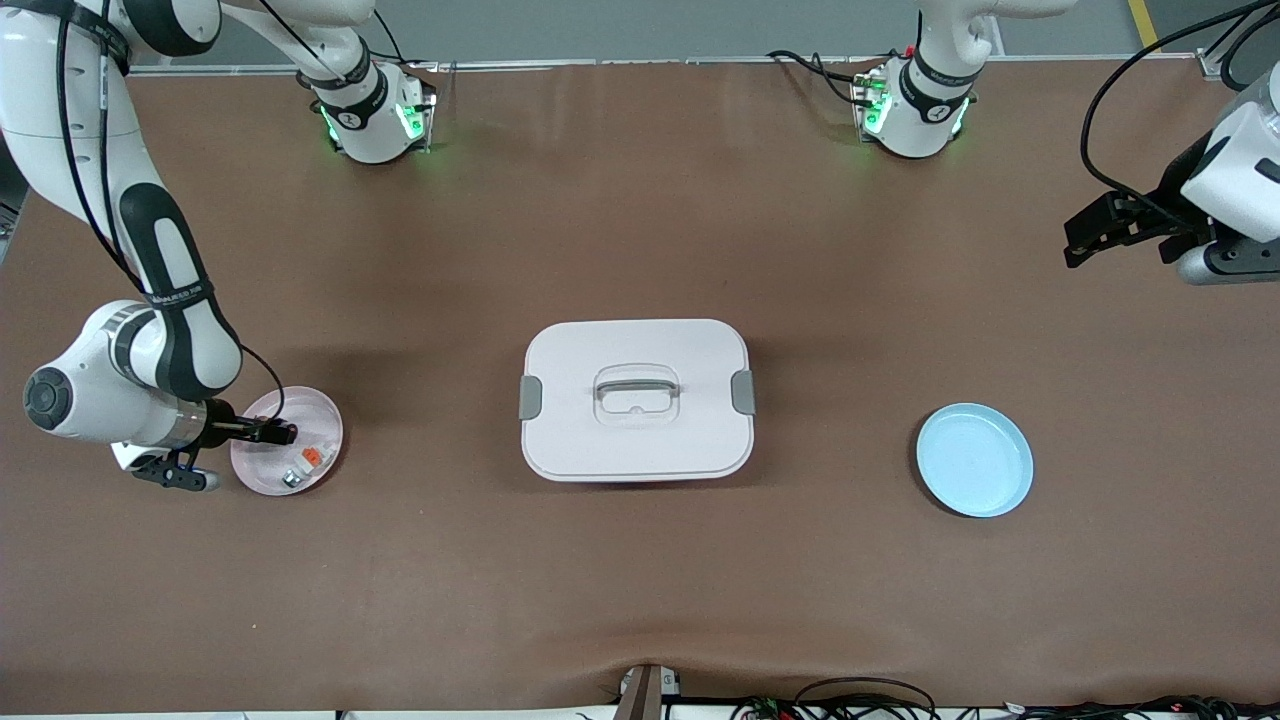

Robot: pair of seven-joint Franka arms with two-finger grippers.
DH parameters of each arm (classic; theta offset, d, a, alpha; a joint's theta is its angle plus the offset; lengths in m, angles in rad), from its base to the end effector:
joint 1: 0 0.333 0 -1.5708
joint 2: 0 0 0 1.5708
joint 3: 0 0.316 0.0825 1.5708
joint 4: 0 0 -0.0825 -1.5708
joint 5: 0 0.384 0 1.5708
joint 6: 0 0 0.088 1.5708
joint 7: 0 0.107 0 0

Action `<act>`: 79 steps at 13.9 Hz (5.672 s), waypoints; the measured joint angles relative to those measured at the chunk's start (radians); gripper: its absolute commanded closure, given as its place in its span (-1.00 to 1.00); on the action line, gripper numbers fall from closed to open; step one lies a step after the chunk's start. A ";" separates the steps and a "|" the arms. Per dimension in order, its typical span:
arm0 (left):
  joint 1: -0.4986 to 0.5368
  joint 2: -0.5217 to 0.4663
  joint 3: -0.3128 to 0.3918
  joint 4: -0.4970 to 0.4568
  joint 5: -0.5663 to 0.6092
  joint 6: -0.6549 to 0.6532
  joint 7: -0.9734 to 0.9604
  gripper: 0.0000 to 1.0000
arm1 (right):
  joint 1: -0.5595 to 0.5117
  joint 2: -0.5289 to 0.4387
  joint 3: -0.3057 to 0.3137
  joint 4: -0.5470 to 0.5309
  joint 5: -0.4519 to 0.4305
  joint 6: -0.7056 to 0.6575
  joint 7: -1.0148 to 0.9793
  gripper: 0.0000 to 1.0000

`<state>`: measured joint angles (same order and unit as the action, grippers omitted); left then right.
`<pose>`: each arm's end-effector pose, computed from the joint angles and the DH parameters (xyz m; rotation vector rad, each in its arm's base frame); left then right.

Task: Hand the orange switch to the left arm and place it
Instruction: 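Close the right gripper on the black-and-orange switch, then lift the switch over the box with the right gripper while the left gripper approaches, then close the left gripper on the switch held by the right gripper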

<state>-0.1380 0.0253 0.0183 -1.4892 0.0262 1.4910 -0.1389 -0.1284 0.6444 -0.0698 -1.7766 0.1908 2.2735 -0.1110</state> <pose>0.5510 -0.0634 0.6418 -3.1119 -0.0326 0.0309 0.6318 -0.1193 0.1842 -3.0044 0.3171 0.1930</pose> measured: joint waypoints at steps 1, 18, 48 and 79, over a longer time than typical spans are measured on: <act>0.000 0.000 0.000 0.000 0.000 0.000 0.000 -1.00 | 0.000 0.001 0.000 0.000 0.000 0.000 0.000 -1.00; -0.001 0.000 -0.001 0.000 0.000 0.000 0.000 -1.00 | 0.000 0.011 0.001 -0.002 0.002 -0.016 0.000 0.57; -0.009 0.026 -0.019 0.000 -0.019 0.006 -0.001 -1.00 | 0.342 -0.216 0.034 0.257 0.538 -0.598 1.227 1.00; -0.147 0.258 -0.141 0.107 -0.675 0.358 -0.005 -1.00 | 0.809 -0.056 0.033 0.647 0.647 -0.096 2.129 1.00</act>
<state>-0.2853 0.2838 -0.1223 -1.3824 -0.6489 1.8494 -0.1435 0.6804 0.5879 -0.0364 -1.1295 0.8375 2.1779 2.0179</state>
